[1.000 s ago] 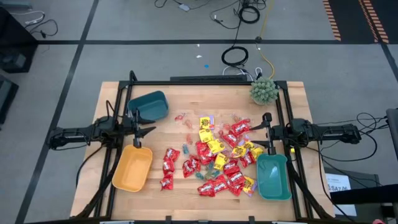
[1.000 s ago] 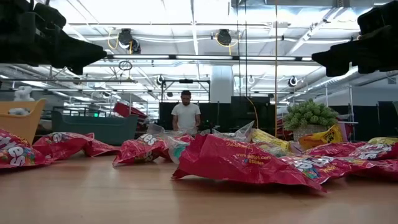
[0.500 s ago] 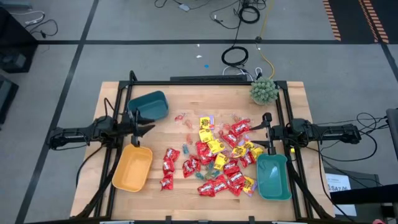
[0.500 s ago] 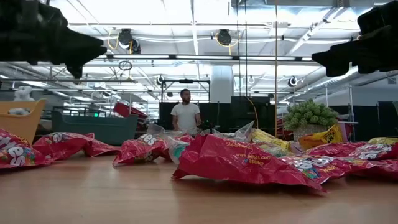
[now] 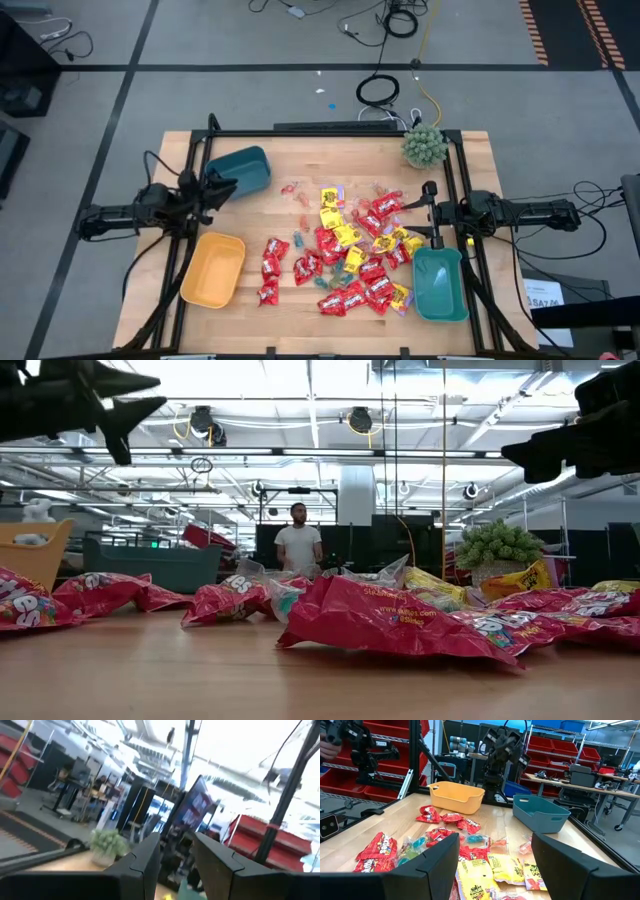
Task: Sort candy
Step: Move the blue bin to the top center of the table
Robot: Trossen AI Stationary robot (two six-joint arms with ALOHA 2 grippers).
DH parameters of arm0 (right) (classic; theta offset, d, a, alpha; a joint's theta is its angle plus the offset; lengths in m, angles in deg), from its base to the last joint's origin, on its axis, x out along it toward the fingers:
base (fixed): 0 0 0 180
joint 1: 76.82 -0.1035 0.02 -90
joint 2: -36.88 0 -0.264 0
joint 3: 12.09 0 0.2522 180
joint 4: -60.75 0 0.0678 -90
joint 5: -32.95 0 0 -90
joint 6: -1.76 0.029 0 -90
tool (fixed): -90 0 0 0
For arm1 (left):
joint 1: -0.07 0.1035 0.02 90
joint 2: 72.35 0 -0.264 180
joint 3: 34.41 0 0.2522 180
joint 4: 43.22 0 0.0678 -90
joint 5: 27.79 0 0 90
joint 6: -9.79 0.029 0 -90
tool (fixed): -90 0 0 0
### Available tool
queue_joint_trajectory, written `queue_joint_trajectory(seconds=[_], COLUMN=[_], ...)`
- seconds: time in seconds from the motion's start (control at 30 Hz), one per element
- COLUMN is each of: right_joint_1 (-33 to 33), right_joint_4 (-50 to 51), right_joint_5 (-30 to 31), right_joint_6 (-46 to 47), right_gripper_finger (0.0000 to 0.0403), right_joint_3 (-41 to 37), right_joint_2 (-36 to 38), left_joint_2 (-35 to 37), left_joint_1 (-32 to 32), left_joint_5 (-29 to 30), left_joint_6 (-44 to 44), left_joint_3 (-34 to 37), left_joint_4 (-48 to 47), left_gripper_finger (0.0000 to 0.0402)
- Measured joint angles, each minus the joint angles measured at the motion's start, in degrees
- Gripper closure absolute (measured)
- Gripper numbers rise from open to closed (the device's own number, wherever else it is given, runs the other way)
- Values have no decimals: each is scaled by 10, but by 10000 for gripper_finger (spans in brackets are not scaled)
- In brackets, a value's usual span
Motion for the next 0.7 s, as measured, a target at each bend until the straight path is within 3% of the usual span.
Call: queue_joint_trajectory(seconds=[0.13,0.3,0.43,0.7], right_joint_1=[0,0,0,0], right_joint_4=[0,0,0,0], right_joint_5=[0,0,0,0], right_joint_6=[0,0,0,0], right_gripper_finger=[161,161,161,161], right_joint_3=[0,0,0,0], right_joint_2=[0,0,0,0], left_joint_2=[-1,-50,-157,-424], left_joint_1=[0,13,43,114], left_joint_5=[56,102,115,59], left_joint_6=[-28,-15,-15,19], left_joint_3=[-23,-116,-208,-375], left_joint_4=[-35,-265,-400,-501], left_gripper_finger=[274,274,274,274])
